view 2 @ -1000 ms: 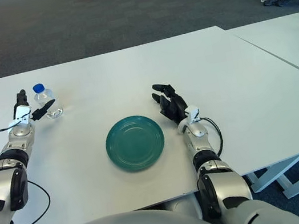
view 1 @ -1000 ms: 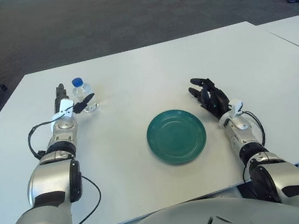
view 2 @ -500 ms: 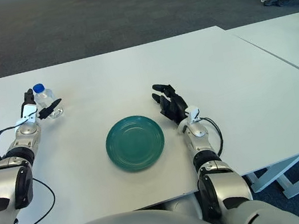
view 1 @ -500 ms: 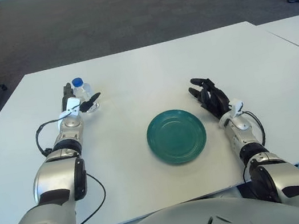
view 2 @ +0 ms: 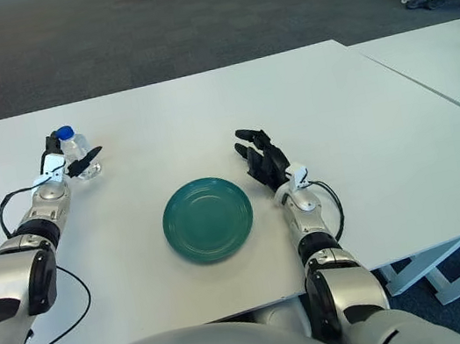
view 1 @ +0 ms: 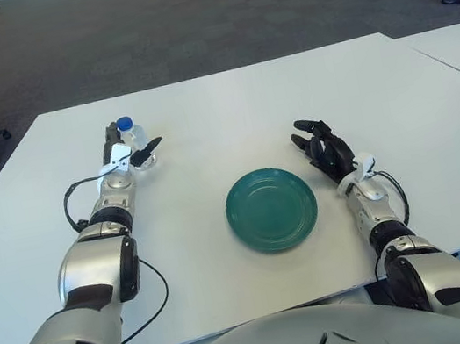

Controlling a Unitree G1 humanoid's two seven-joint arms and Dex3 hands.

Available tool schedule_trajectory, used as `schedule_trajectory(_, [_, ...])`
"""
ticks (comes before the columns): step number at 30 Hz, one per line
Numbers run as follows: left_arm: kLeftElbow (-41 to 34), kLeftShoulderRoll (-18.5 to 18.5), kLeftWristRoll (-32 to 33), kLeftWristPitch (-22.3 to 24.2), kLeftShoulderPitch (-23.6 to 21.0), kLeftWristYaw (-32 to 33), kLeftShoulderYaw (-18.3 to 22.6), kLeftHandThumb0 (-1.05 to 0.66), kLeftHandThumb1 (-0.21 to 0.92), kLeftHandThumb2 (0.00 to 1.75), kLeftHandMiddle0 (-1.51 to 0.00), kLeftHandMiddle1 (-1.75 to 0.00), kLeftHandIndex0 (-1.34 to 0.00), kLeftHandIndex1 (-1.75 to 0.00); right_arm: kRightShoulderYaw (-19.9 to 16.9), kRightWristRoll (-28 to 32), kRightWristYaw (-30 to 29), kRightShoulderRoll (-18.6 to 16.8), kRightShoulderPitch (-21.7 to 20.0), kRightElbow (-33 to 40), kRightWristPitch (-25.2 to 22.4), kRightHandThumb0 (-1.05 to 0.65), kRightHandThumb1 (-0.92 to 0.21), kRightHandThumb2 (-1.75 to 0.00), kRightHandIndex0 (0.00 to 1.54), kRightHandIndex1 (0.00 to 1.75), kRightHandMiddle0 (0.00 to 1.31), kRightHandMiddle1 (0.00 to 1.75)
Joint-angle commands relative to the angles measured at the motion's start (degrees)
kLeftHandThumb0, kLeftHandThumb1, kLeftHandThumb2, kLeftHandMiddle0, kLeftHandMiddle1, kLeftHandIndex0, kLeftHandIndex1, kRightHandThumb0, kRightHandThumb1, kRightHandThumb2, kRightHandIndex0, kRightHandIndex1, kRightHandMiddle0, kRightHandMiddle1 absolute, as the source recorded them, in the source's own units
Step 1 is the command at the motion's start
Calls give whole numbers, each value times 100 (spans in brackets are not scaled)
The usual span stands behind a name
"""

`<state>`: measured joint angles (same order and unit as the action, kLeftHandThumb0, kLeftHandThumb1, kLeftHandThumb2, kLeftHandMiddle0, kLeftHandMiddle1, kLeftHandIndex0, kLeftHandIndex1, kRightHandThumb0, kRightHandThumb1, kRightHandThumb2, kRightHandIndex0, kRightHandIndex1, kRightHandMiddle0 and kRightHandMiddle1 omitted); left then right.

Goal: Put the bottle into the plate.

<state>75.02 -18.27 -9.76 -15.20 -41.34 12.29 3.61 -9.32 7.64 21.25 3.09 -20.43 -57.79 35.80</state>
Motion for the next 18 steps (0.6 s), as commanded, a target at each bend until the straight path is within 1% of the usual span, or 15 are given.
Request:
schedule_trajectory(1, [23,42,-65,36,-222,44,-49,-100,84,1,-19,-2,0,-29,-24,38,-32,-24,217,-65,-75,-60,-92,-78,31,1,0,92])
schedule_trajectory(13, [22,96,-72,68,-261,36,-115,-102,85,2,-15,0,0,-25,-18,34,-56,-27,266,2,-114,-60,-92,-79,32,1,0,93])
schedule_trajectory(18, [30,121,-10,137,-280,12,-78,-102,85,2,-14,0,0,-25,-25,52,-39,-24,295,52,-145,-60,-92,-79,31,0,0,93])
